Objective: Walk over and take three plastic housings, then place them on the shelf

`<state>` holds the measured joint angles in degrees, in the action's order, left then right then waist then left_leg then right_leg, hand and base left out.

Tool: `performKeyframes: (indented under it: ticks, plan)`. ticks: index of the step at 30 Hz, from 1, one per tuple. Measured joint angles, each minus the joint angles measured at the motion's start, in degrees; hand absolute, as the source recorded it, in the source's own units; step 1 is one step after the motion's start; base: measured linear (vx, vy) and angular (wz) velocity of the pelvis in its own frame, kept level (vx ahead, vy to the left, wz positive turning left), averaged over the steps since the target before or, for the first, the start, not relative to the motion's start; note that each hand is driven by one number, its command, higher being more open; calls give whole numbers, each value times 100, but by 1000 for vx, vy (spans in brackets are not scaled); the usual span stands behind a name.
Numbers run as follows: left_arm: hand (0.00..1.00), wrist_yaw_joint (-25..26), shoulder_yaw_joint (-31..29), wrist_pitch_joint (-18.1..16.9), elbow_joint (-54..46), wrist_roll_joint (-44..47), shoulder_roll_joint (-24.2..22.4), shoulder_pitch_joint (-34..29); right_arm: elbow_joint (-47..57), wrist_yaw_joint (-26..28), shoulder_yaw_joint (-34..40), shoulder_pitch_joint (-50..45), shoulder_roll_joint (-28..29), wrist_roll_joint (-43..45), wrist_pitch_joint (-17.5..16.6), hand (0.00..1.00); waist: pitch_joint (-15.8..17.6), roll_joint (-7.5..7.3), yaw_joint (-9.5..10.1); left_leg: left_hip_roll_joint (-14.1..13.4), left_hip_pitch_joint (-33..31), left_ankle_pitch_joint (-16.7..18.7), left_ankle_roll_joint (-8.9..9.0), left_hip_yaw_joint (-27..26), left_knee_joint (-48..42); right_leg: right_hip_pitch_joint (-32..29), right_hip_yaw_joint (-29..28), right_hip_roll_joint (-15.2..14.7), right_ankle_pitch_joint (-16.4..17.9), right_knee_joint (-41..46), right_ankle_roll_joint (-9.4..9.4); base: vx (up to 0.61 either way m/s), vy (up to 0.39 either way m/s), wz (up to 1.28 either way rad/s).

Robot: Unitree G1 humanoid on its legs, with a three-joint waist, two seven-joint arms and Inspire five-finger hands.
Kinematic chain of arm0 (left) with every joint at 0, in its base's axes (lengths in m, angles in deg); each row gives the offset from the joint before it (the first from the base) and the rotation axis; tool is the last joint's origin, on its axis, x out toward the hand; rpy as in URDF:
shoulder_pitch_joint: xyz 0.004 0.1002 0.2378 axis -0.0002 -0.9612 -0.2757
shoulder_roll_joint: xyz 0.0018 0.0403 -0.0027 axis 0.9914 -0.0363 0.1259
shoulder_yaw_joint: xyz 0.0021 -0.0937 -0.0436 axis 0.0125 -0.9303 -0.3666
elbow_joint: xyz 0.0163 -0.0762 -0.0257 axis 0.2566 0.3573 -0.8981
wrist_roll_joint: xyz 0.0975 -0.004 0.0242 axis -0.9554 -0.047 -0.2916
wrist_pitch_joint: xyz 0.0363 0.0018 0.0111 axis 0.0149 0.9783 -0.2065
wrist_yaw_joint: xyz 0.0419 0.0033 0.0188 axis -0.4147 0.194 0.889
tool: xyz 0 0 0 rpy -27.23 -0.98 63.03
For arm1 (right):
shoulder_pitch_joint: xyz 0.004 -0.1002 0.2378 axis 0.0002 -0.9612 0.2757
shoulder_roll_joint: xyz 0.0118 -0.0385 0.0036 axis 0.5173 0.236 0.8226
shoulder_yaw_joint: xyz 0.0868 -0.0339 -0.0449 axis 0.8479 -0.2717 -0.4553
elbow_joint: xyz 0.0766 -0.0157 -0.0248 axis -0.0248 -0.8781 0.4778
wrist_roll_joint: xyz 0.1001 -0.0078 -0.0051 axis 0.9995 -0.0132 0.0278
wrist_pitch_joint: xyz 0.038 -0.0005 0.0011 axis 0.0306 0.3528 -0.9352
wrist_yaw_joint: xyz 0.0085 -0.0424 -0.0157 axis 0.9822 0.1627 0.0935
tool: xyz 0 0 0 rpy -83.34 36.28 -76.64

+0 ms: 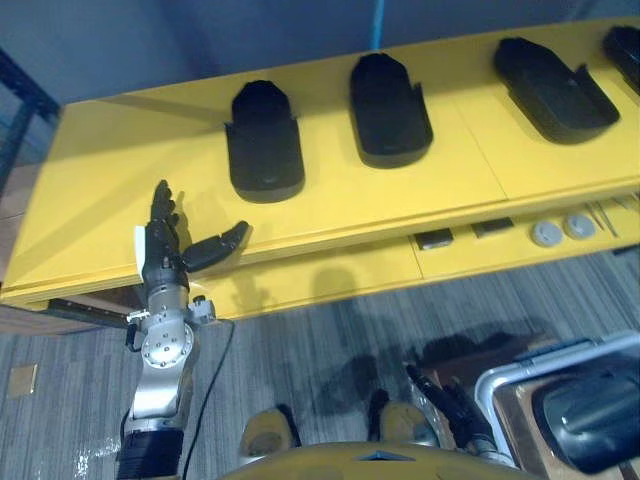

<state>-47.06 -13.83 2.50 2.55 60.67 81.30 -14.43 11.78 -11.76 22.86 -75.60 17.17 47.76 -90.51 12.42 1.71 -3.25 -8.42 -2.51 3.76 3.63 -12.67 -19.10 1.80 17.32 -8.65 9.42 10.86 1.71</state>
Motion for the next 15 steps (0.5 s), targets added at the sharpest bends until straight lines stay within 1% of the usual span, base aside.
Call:
performKeyframes:
  ticks: [1, 2, 3, 4, 5, 6, 7, 9, 10, 11, 12, 13, 15]
  plan:
    - [100, -99, -11, -10, 118, -139, 8, -37, -36, -5, 101, 2, -39, 4, -2, 100, 10, -7, 21, 3, -111, 15, 52, 11, -451, 235, 75, -85, -56, -128, 13, 118, 87, 19]
    - [100, -221, -6, -29, 292, -162, 10, -42, -110, -11, 243, 37, -64, 6, -19, 100, -15, 32, 25, -4, -143, 326, 45, -54, -427, 406, 126, -153, -69, -146, 18, 82, 96, 11]
    - [100, -275, -5, -31, 351, -162, 10, -43, -161, -20, 284, 82, -111, 5, -20, 100, -50, 94, 10, -7, -128, 331, 49, -80, -240, 440, 135, -153, -70, -135, 20, 51, 142, -3]
    - [100, -343, -6, -65, 420, -161, 10, -40, -239, -76, 370, 196, -255, 0, -20, 100, -94, 246, -2, -27, -100, 74, 11, -80, 308, 435, 132, -134, -72, -78, 26, 33, 199, -13]
    - [100, -412, -6, -162, 470, -156, 14, -2, -256, -144, 480, 289, -349, -1, -20, 100, -140, 435, -26, -29, -84, -238, 55, -102, 662, 429, 112, -117, -100, -55, 95, 31, 228, -14]
    - [100, -430, -6, -189, 481, -152, 17, 24, -286, -181, 512, 336, -376, 3, -21, 100, -166, 475, -36, -9, -4, -234, 65, -96, 775, 424, 101, -148, -140, -56, 167, 30, 294, -4]
    - [100, -454, -7, -295, 471, -141, 77, 109, -353, -224, 519, 416, -378, 15, -20, 100, -171, 484, -41, 90, 106, -236, 67, -102, 1000, 400, 101, -225, -191, -56, 250, -8, 270, 4]
    - [100, -458, -7, -404, 472, -132, 191, 302, -364, -206, 478, 443, -183, 8, -15, 100, -149, 429, -17, 193, 153, -248, 69, -98, 1262, 344, 104, -289, -232, -71, 317, -55, 201, 8]
    - [100, -451, -8, -413, 473, -93, 244, 364, -367, -160, 434, 442, -11, 1, 5, 100, -113, 316, -2, 252, 160, -334, 35, -91, 1366, 327, 114, -324, -274, -103, 377, -103, 93, 16]
    - [100, -451, 6, -411, 479, -89, 311, 364, -378, -129, 378, 405, 229, -269, 65, 100, -111, 166, -25, 325, 172, -461, 10, -35, 1547, 312, 136, -329, -298, -136, 415, -106, 71, 19]
    - [100, -451, 21, -411, 479, -90, 312, 365, -407, -132, 311, 383, 292, -385, 75, 100, -116, 112, -32, 349, 176, -523, -6, -5, 1631, 306, 142, -332, -312, -153, 433, -107, 40, 26]
    - [100, -448, 110, -413, 479, -89, 319, 376, -415, -121, 207, 328, 283, -448, 110, 100, -133, 34, -33, 409, 182, -659, -26, 53, 1816, 281, 150, -345, -318, -201, 443, -112, 41, 25]
    - [100, -463, 274, -416, 479, -87, 350, 395, -414, -152, 167, 304, 279, -437, 143, 100, -126, 1, -40, 466, 177, -927, -54, 147, 2152, 159, 149, -346, -311, -194, 444, -124, 34, 26]
